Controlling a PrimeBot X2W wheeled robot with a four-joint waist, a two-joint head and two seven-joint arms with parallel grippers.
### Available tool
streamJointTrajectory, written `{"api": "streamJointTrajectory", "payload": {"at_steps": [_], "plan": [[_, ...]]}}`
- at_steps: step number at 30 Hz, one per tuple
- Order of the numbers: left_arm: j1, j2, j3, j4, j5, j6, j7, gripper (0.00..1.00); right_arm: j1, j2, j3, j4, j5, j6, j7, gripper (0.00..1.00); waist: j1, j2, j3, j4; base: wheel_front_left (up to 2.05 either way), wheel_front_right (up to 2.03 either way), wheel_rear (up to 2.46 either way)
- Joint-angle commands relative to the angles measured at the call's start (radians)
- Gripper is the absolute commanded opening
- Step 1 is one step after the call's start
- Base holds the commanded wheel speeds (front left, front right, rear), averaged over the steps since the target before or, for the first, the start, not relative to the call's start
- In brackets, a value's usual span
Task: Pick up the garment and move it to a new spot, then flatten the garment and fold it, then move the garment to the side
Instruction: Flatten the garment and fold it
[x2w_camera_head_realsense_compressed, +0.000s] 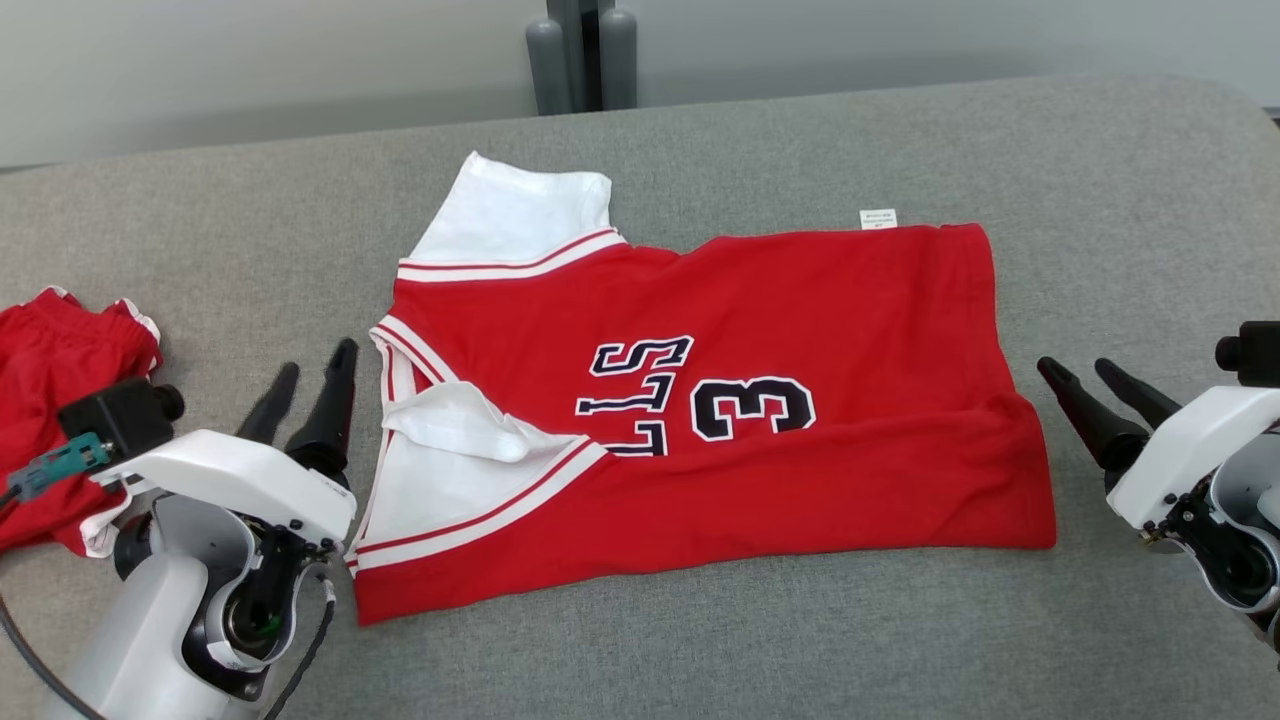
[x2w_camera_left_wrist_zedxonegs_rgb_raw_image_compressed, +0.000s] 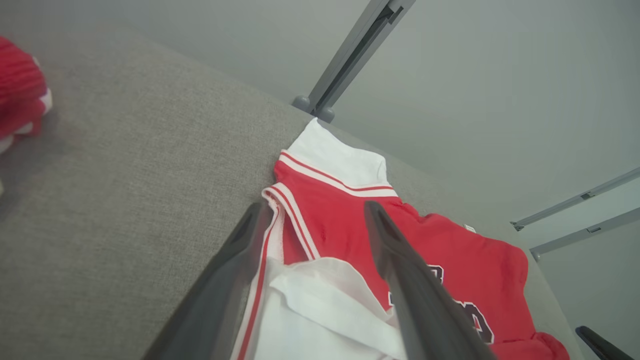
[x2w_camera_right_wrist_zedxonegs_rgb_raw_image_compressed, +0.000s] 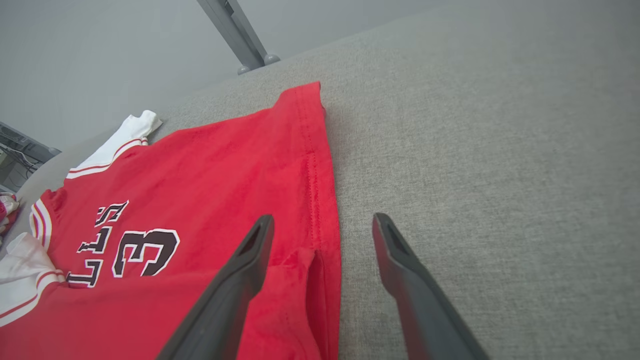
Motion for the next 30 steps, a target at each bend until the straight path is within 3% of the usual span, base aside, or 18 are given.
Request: {"api": "streamJointTrajectory", "payload": {"at_steps": [1, 7, 12, 15, 18, 21, 26, 30], "plan": [[-0.004, 0.007, 0.007, -0.003, 0.019, 0.002, -0.022, 1.0, 0.011, -0.001, 0.003, 0.002, -0.014, 0.0, -0.026, 1.0, 0.0, 0.0, -0.012, -0.004, 0.0, 0.0, 0.0], [0.045, 0.002, -0.003, -0.02, 0.139, 0.001, -0.213, 1.0, 0.019, 0.028, -0.039, 0.055, -0.153, 0.0, -0.117, 1.0, 0.0, 0.0, -0.05, -0.02, 0.0, 0.0, 0.0], [0.088, -0.018, 0.01, -0.014, 0.303, 0.025, -0.284, 1.0, 0.099, 0.093, -0.35, -0.001, -0.425, 0.0, -0.117, 1.0, 0.0, 0.0, -0.065, -0.031, 0.0, 0.0, 0.0], [0.115, -0.077, 0.091, -0.067, 0.443, 0.035, -0.285, 1.0, 0.2, 0.155, -0.572, -0.101, -0.64, 0.0, -0.116, 1.0, 0.0, 0.0, -0.067, -0.032, 0.0, 0.0, 0.0], [0.162, -0.139, 0.161, -0.115, 0.583, 0.014, -0.285, 1.0, 0.326, 0.242, -0.733, -0.22, -0.839, 0.0, -0.116, 1.0, 0.0, 0.0, -0.07, -0.034, 0.0, 0.0, 0.0], [0.209, -0.198, 0.209, -0.134, 0.696, -0.017, -0.286, 1.0, 0.43, 0.335, -0.851, -0.31, -0.963, 0.0, -0.116, 1.0, 0.0, 0.0, -0.081, -0.035, 0.0, 0.0, 0.0], [0.289, -0.275, 0.272, -0.1, 0.782, -0.071, -0.286, 1.0, 0.542, 0.453, -0.96, -0.36, -1.055, 0.0, -0.116, 1.0, 0.0, 0.0, -0.098, -0.035, 0.0, 0.0, 0.0], [0.323, -0.301, 0.306, -0.058, 0.813, -0.099, -0.286, 1.0, 0.582, 0.489, -0.974, -0.362, -1.087, 0.0, -0.116, 1.0, 0.0, 0.0, -0.104, -0.036, 0.0, 0.0, 0.0]]}}
